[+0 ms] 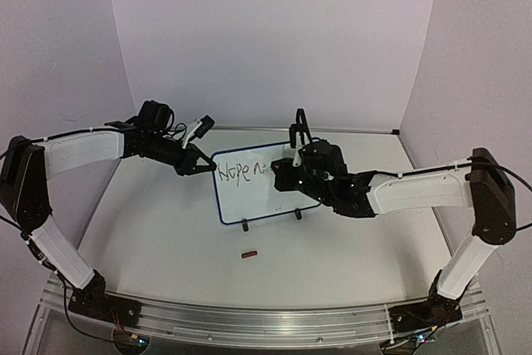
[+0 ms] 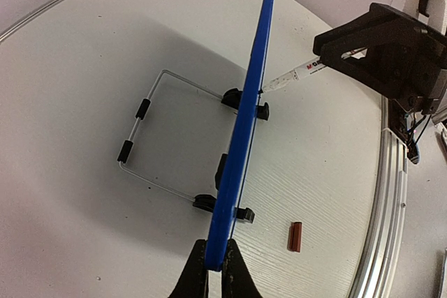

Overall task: Write a sentence on the whiteboard
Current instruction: Write on the whiteboard with the whiteboard marker without the cap.

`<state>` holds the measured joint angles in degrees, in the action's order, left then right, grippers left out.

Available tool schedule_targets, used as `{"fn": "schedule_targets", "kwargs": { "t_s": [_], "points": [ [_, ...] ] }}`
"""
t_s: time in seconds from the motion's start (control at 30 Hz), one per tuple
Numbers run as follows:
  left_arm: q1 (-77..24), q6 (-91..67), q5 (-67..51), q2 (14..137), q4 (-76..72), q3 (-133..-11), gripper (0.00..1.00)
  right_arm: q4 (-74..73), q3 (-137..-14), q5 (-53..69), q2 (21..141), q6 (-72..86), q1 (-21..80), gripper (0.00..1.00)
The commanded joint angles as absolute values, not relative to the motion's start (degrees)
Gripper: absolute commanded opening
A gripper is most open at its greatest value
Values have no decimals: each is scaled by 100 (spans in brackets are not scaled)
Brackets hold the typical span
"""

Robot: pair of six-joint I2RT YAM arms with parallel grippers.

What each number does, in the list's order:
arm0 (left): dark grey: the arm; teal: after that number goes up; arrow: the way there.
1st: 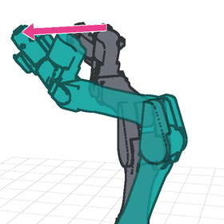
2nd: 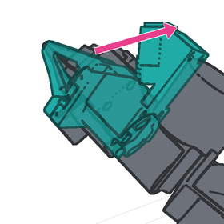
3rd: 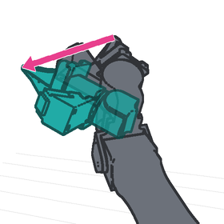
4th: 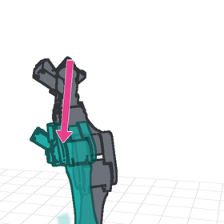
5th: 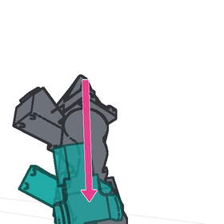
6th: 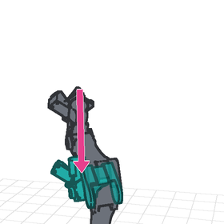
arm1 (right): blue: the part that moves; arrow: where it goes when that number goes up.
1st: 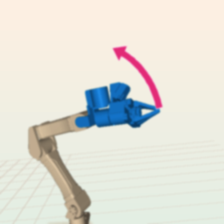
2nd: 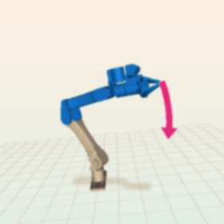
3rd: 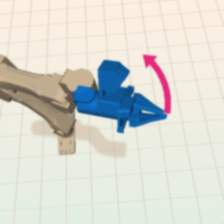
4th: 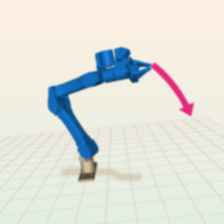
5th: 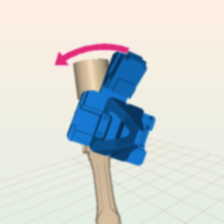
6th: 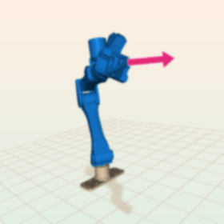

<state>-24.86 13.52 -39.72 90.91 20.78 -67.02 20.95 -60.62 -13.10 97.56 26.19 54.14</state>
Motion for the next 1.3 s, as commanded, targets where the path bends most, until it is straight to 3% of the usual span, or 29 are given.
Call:
{"fn": "schedule_targets", "kwargs": {
  "t_s": [0.0, 1.27],
  "points": [
    [-2508, 1541, -3569, 9130, 2083, -6688, 0, 2126, -6091, -1324, 9605, 2638, 5403, 0],
    [-2509, 1530, -3587, 9147, 2072, -6688, 0, 2223, -6398, -1646, 9811, 2507, 5399, 0]
  ]
}}
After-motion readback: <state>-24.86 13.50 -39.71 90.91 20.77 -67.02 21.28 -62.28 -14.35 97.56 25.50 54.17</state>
